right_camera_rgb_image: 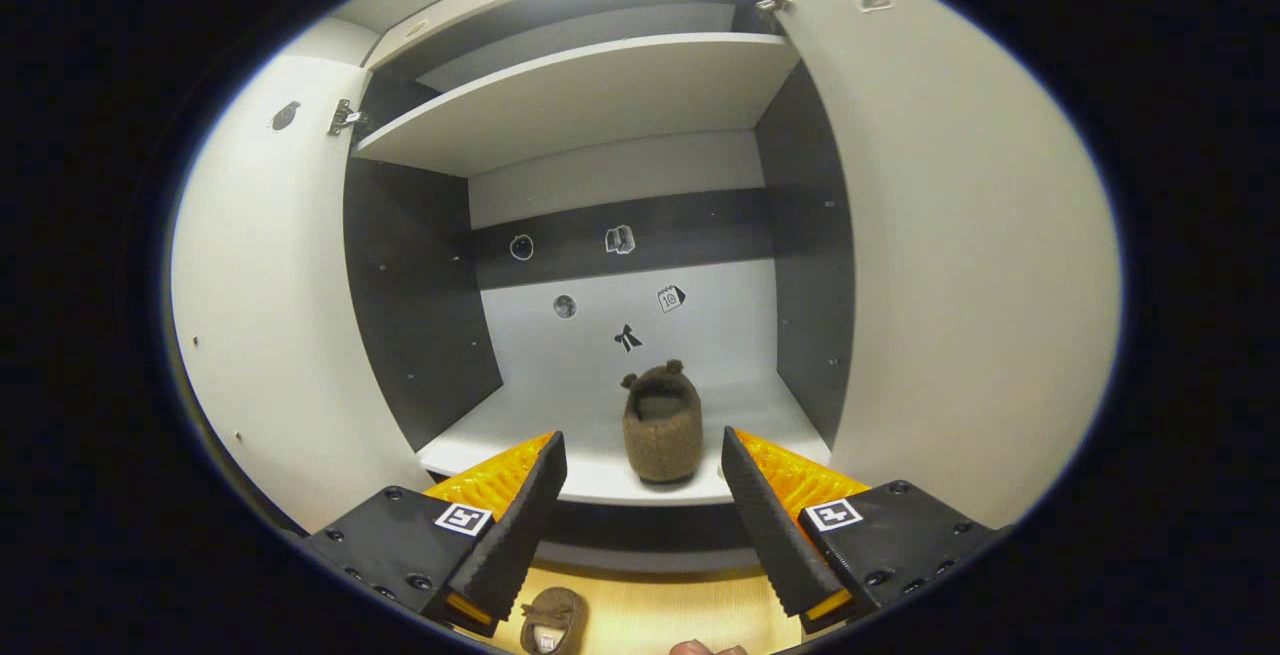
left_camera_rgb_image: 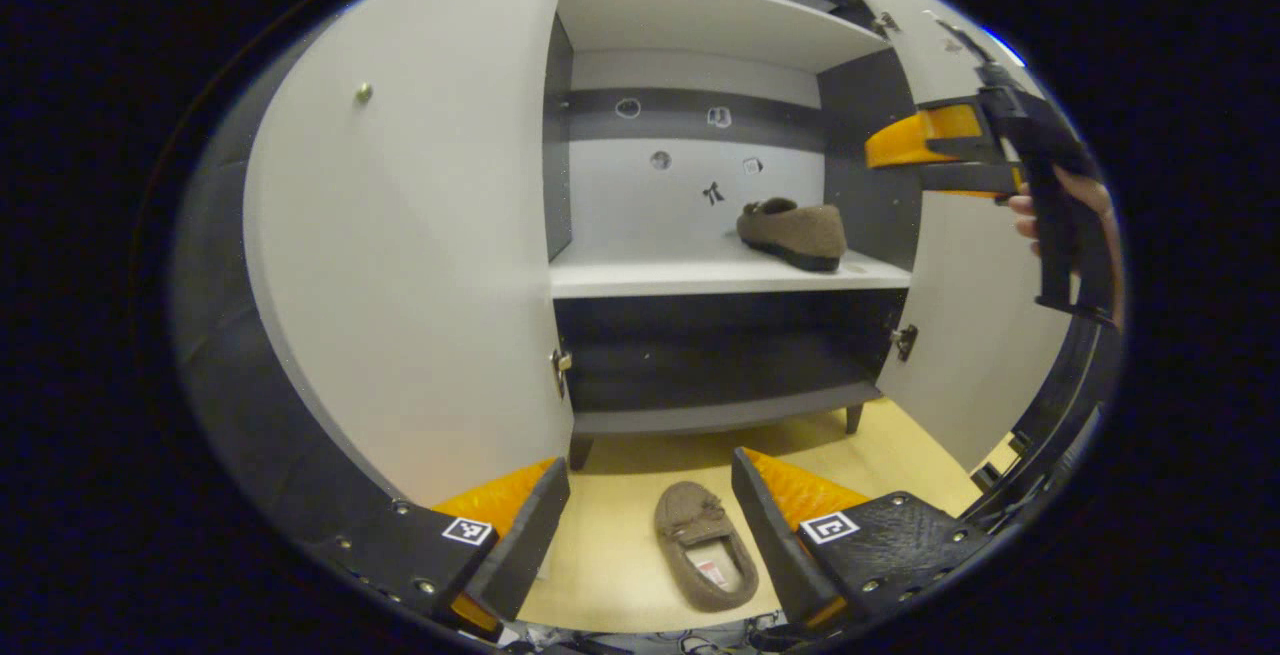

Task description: Grab one shoe with the right hand and put it into the shoe cabinet, grab the other shoe with the left hand and put it into the shoe cabinet; then close the right door with the right hand and the left door with the left hand.

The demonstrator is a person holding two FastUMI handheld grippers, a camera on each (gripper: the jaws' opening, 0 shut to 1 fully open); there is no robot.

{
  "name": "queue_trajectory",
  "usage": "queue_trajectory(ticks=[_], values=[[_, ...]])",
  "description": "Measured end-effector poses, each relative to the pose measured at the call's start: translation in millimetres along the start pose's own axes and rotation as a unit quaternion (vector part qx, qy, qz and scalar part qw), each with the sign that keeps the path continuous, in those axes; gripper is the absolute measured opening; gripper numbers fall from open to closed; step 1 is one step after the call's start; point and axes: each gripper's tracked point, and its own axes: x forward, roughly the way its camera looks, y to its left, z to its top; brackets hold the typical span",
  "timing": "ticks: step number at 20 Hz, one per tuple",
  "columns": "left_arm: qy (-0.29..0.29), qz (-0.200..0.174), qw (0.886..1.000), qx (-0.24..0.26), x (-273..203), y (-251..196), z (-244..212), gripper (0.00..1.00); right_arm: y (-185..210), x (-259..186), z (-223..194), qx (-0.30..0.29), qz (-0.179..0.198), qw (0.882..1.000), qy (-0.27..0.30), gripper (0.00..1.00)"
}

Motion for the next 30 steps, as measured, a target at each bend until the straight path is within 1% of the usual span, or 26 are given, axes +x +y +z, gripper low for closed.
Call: queue_trajectory(ticks=[3, 4, 5, 8, 9, 10, 12, 13, 14, 16, 19, 20, 21, 22, 24, 25, 28, 29, 30], values=[[0.045, -0.011, 0.999, -0.020, 23, 0, -32, 0.95, -9, -38, -43, 0.002, -0.012, 0.999, 0.030, 0.98], [0.057, -0.018, 0.998, -0.019, 27, -2, -40, 1.00, -13, -50, -58, 0.001, -0.019, 0.999, 0.041, 0.98], [0.067, -0.026, 0.997, -0.014, 30, -4, -48, 0.95, -17, -59, -72, 0.003, -0.025, 0.998, 0.050, 0.98], [0.098, -0.038, 0.994, 0.024, 48, -16, -79, 0.94, -21, -83, -107, 0.009, -0.026, 0.997, 0.078, 0.98], [0.108, -0.041, 0.993, 0.038, 55, -20, -89, 1.00, -20, -91, -114, 0.009, -0.026, 0.996, 0.080, 0.98], [0.118, -0.044, 0.991, 0.051, 62, -24, -100, 0.94, -22, -97, -117, 0.008, -0.030, 0.996, 0.078, 0.98], [0.131, -0.046, 0.987, 0.076, 76, -27, -121, 0.95, -25, -111, -124, 0.004, -0.038, 0.996, 0.075, 0.98], [0.133, -0.047, 0.986, 0.088, 83, -28, -129, 0.97, -28, -119, -126, -0.001, -0.043, 0.996, 0.075, 0.98], [0.141, -0.049, 0.984, 0.097, 88, -30, -140, 0.95, -33, -128, -130, -0.006, -0.052, 0.996, 0.073, 0.98], [0.163, -0.054, 0.980, 0.105, 100, -33, -165, 0.95, -47, -145, -138, -0.009, -0.077, 0.994, 0.076, 0.98], [0.190, -0.066, 0.973, 0.111, 119, -34, -187, 0.95, -75, -175, -152, 0.005, -0.122, 0.989, 0.085, 0.98], [0.197, -0.069, 0.972, 0.110, 125, -34, -193, 1.00, -82, -184, -155, 0.015, -0.133, 0.987, 0.088, 0.98], [0.203, -0.071, 0.971, 0.106, 130, -35, -198, 0.94, -92, -193, -156, 0.026, -0.147, 0.985, 0.089, 0.98], [0.209, -0.074, 0.970, 0.099, 134, -38, -202, 1.00, -104, -200, -158, 0.037, -0.165, 0.982, 0.088, 0.98], [0.220, -0.081, 0.968, 0.084, 146, -43, -208, 1.00, -128, -218, -160, 0.059, -0.201, 0.974, 0.089, 0.98], [0.227, -0.081, 0.967, 0.081, 151, -42, -211, 0.92, -137, -225, -161, 0.068, -0.215, 0.970, 0.091, 0.98], [0.235, -0.084, 0.966, 0.066, 164, -42, -211, 0.92, -163, -240, -157, 0.091, -0.253, 0.959, 0.085, 0.98], [0.236, -0.076, 0.967, 0.061, 171, -40, -211, 0.83, -168, -243, -155, 0.094, -0.260, 0.957, 0.083, 0.98], [0.243, -0.079, 0.965, 0.054, 173, -42, -212, 0.74, -173, -246, -156, 0.091, -0.268, 0.955, 0.083, 0.98]])
